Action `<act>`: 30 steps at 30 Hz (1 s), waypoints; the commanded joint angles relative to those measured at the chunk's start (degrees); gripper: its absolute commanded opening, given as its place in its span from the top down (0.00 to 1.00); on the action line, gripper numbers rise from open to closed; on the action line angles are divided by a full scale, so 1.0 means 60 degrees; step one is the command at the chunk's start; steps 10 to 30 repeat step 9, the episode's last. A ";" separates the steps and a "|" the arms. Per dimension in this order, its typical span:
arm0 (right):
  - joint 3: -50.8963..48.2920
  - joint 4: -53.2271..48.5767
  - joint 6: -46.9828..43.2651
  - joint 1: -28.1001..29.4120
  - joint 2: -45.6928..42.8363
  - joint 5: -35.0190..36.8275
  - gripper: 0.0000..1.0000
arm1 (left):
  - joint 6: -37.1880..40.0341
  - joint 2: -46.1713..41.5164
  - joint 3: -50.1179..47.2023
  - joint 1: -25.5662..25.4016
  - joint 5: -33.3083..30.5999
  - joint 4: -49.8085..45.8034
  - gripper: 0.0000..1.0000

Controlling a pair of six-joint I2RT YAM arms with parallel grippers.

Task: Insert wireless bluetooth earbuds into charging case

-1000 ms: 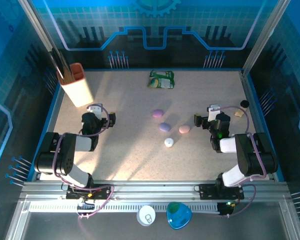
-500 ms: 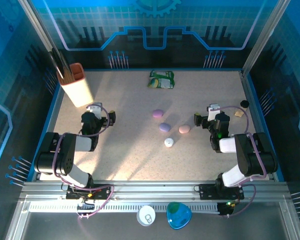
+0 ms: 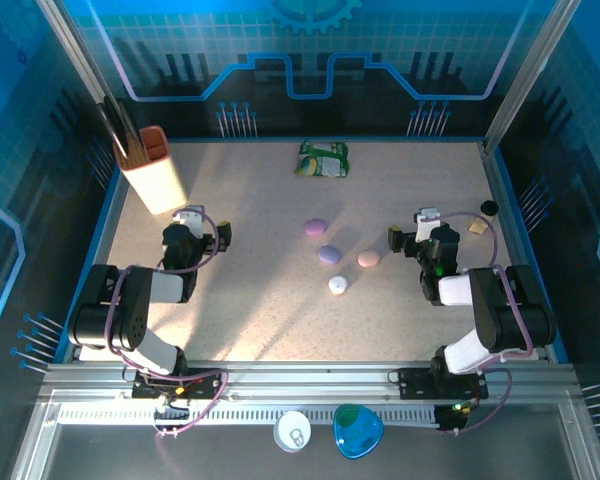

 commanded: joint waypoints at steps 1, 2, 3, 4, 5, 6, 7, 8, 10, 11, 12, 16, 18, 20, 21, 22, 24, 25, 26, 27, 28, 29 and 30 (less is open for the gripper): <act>0.0225 0.0317 -0.0005 0.0085 0.0015 0.0137 0.00 | -0.0161 0.0043 0.0094 -0.0013 0.0140 0.0252 0.01; 0.0225 0.0316 -0.0008 0.0086 0.0017 0.0138 0.00 | -0.0157 0.0040 0.0092 -0.0012 0.0140 0.0252 0.01; 0.0225 0.0321 -0.0008 0.0084 0.0015 0.0135 0.00 | -0.0164 0.0044 0.0108 -0.0009 0.0139 0.0259 0.01; 0.0225 0.0321 -0.0004 0.0085 0.0017 0.0142 0.00 | -0.0163 0.0044 0.0108 -0.0013 0.0144 0.0252 0.01; 0.0218 0.0321 -0.0008 0.0084 0.0010 0.0138 0.00 | -0.0157 0.0040 0.0104 -0.0013 0.0142 0.0242 0.01; 0.0225 0.0321 -0.0008 0.0097 0.0017 0.0146 0.00 | -0.0155 0.0045 0.0098 -0.0013 0.0140 0.0238 0.01; 0.0224 0.0321 -0.0001 0.0092 0.0017 0.0138 0.00 | -0.0162 0.0040 0.0109 -0.0006 0.0136 0.0241 0.01; 0.0221 0.0321 -0.0005 0.0090 0.0017 0.0154 0.00 | -0.0162 0.0040 0.0089 -0.0013 0.0133 0.0251 0.01; 0.0217 0.0335 -0.0010 0.0084 0.0017 0.0166 0.00 | -0.0157 0.0040 0.0081 -0.0013 0.0142 0.0280 0.01; 0.0217 0.0335 -0.0010 0.0084 0.0017 0.0166 0.00 | -0.0157 0.0040 0.0081 -0.0013 0.0142 0.0280 0.01; 0.0217 0.0335 -0.0010 0.0084 0.0017 0.0166 0.00 | -0.0157 0.0040 0.0081 -0.0013 0.0142 0.0280 0.01; 0.0217 0.0335 -0.0010 0.0084 0.0017 0.0166 0.00 | -0.0157 0.0040 0.0081 -0.0013 0.0142 0.0280 0.01; 0.0217 0.0335 -0.0010 0.0084 0.0017 0.0166 0.00 | -0.0157 0.0040 0.0081 -0.0013 0.0142 0.0280 0.01; 0.0217 0.0335 -0.0010 0.0084 0.0017 0.0166 0.00 | -0.0157 0.0040 0.0081 -0.0013 0.0142 0.0280 0.01; 0.0217 0.0335 -0.0010 0.0084 0.0017 0.0166 0.00 | -0.0157 0.0040 0.0081 -0.0013 0.0142 0.0280 0.01; 0.0217 0.0335 -0.0010 0.0084 0.0017 0.0166 0.00 | -0.0157 0.0040 0.0081 -0.0013 0.0142 0.0280 0.01; 0.0217 0.0335 -0.0010 0.0084 0.0017 0.0166 0.00 | -0.0157 0.0040 0.0081 -0.0013 0.0142 0.0280 0.01; 0.0217 0.0335 -0.0010 0.0084 0.0017 0.0166 0.00 | -0.0157 0.0040 0.0081 -0.0013 0.0142 0.0280 0.01; 0.0217 0.0335 -0.0010 0.0084 0.0017 0.0166 0.00 | -0.0157 0.0040 0.0081 -0.0013 0.0142 0.0280 0.01; 0.0217 0.0335 -0.0010 0.0084 0.0017 0.0166 0.00 | -0.0157 0.0040 0.0081 -0.0013 0.0142 0.0280 0.01; 0.0217 0.0335 -0.0010 0.0084 0.0017 0.0166 0.00 | -0.0157 0.0040 0.0081 -0.0013 0.0142 0.0280 0.01; 0.0217 0.0335 -0.0010 0.0084 0.0017 0.0166 0.00 | -0.0157 0.0040 0.0081 -0.0013 0.0142 0.0280 0.01; 0.0217 0.0335 -0.0010 0.0084 0.0017 0.0166 0.00 | -0.0157 0.0040 0.0081 -0.0013 0.0142 0.0280 0.01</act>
